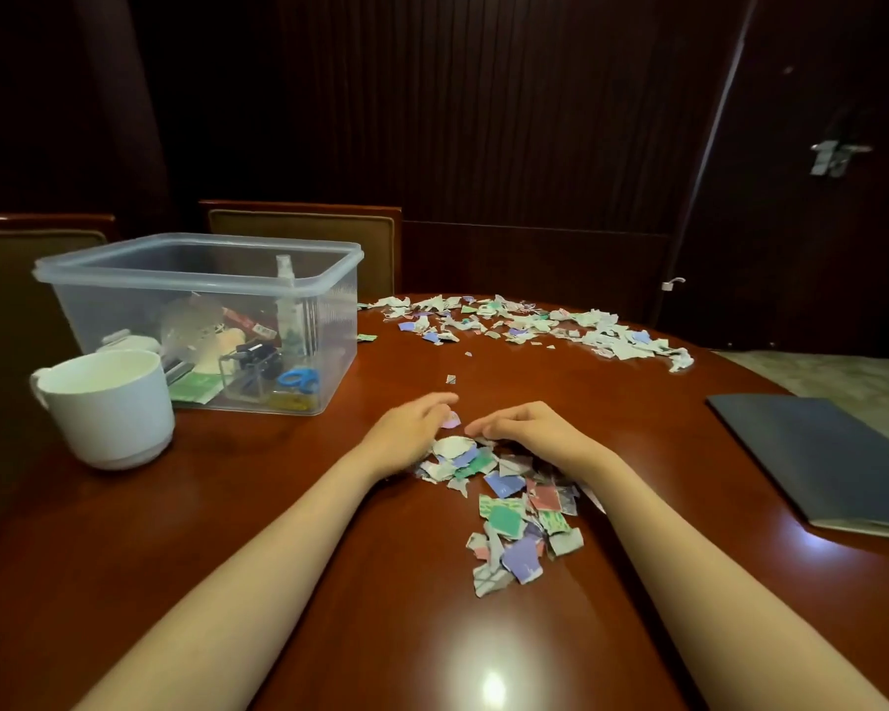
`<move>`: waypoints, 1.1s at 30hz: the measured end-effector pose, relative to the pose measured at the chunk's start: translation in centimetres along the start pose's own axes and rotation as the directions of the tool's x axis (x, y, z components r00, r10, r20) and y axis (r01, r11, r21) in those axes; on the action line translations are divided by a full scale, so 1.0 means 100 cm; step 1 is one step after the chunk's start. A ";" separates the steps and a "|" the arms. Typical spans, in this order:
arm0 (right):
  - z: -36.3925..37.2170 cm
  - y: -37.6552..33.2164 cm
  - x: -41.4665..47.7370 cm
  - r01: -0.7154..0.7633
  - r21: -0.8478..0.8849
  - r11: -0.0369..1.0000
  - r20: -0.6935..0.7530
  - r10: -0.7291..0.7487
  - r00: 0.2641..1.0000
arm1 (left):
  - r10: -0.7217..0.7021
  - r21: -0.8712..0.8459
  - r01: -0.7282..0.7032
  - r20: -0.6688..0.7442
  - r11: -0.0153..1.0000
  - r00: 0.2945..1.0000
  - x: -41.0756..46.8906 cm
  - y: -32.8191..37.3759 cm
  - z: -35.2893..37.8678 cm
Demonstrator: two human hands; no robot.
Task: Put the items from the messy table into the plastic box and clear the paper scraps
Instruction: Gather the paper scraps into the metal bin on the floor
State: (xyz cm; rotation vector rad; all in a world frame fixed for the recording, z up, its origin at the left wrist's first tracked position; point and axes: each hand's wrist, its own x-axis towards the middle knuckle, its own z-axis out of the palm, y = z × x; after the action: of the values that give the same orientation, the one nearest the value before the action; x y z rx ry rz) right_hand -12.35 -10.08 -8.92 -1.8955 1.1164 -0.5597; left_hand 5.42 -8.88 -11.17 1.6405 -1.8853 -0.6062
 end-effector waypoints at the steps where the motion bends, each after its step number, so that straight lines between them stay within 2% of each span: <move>1: 0.001 0.000 -0.007 0.005 0.009 1.000 -0.018 -0.005 1.000 | -0.005 0.069 0.002 0.055 0.998 0.998 -0.004 0.003 0.003; 4: 0.000 0.001 -0.025 0.028 0.076 0.997 -0.191 -0.013 0.981 | 0.020 0.107 -0.030 0.093 0.994 0.995 -0.021 0.012 0.006; 7: -0.005 0.006 -0.043 0.015 0.016 1.000 -0.316 -0.009 0.949 | 0.061 0.060 -0.066 0.082 0.996 0.995 -0.038 0.017 0.005; 10: -0.002 0.008 -0.060 -0.002 -0.097 0.995 -0.219 -0.019 0.976 | 0.075 -0.004 -0.075 0.057 0.997 0.996 -0.050 0.021 0.007; 12: 0.009 0.007 -0.066 -0.023 -0.242 0.970 -0.138 -0.011 0.990 | 0.069 -0.069 -0.065 0.047 0.995 0.997 -0.057 0.023 0.009; 16: 0.045 0.002 -0.055 -0.017 -0.585 0.811 -0.079 -0.037 0.996 | 0.044 -0.212 -0.037 0.026 0.977 0.999 -0.069 0.031 0.015; 19: 0.061 0.000 -0.046 0.051 -0.575 0.817 -0.146 -0.163 0.976 | -0.013 -0.336 0.010 -0.005 0.942 1.000 -0.074 0.037 0.018; 23: 0.064 -0.004 -0.050 0.104 -0.571 0.814 -0.201 -0.262 0.944 | -0.084 -0.479 0.064 -0.019 0.875 0.996 -0.075 0.042 0.015; 25: 0.061 -0.007 -0.053 0.106 -0.465 0.879 -0.260 -0.250 0.933 | -0.056 -0.503 0.065 0.033 0.862 0.998 -0.079 0.045 0.011; 29: 0.049 -0.009 -0.053 0.025 -0.128 0.991 -0.446 -0.080 0.891 | -0.001 -0.442 0.109 0.237 0.891 0.971 -0.092 0.052 0.005; 31: 0.043 -0.008 -0.051 0.015 0.046 0.999 -0.538 0.012 0.843 | 0.001 -0.280 0.100 0.338 0.955 0.941 -0.096 0.055 0.007; 33: 0.039 -0.007 -0.049 0.031 0.297 0.954 -0.574 0.153 0.804 | 0.007 0.002 -0.008 0.341 1.000 0.940 -0.100 0.059 0.016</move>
State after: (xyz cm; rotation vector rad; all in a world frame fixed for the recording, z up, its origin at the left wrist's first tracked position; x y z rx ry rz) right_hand -11.68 -3.90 -10.23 -1.4427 1.3845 -1.2723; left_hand 0.93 1.87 -9.63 1.6089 -2.1327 -0.9347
